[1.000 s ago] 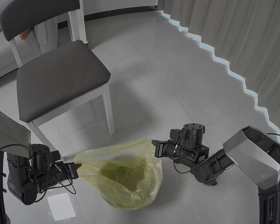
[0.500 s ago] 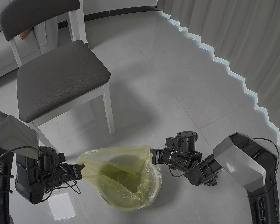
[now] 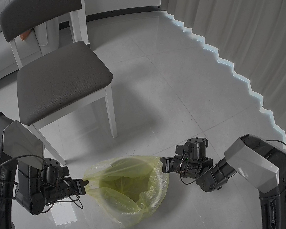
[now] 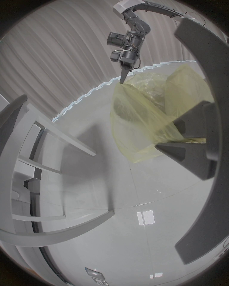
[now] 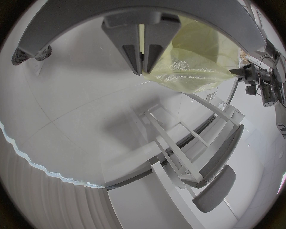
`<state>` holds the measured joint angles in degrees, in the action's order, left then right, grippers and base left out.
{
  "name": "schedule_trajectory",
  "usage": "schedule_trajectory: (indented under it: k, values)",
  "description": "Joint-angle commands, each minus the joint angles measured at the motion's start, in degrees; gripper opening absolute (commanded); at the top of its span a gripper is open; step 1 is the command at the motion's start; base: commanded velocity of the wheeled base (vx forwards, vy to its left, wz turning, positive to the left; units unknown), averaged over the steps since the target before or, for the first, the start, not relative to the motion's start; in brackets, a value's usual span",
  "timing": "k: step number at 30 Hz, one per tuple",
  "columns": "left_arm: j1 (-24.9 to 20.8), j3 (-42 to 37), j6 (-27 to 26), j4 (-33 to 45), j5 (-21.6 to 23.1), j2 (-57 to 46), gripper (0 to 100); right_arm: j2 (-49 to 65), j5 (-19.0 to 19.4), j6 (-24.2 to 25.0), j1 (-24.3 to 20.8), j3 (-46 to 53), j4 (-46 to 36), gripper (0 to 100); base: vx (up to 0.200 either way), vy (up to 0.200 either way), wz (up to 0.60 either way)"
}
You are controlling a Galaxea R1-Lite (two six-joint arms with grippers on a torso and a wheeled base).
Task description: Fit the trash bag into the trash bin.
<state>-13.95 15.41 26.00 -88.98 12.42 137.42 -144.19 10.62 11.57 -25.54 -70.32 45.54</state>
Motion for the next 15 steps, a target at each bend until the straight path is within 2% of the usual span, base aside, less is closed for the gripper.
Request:
schedule_trajectory:
  k: [1, 4, 5, 15]
  values:
    - [-0.7, -1.0, -0.1, -1.0, 0.0, -0.6, 0, 1.6, 0.0, -0.1, 0.3, 0.8, -0.2, 0, 0.0, 0.0, 0.0]
    - [-0.8, -0.2, -0.1, -1.0, -0.3, 0.1, 0, 1.4, 0.0, -0.1, 0.3, 0.4, -0.5, 0, 0.0, 0.0, 0.0]
    - [-0.8, -0.2, -0.1, -1.0, -0.3, 0.1, 0, 1.4, 0.0, -0.1, 0.3, 0.4, -0.4, 100, 0.0, 0.0, 0.0]
    - [-1.3, 1.0, 0.2, -1.0, -0.5, 1.1, 0, 2.2, -0.5, -0.1, 1.1, 1.1, -0.1, 100, 0.0, 0.0, 0.0]
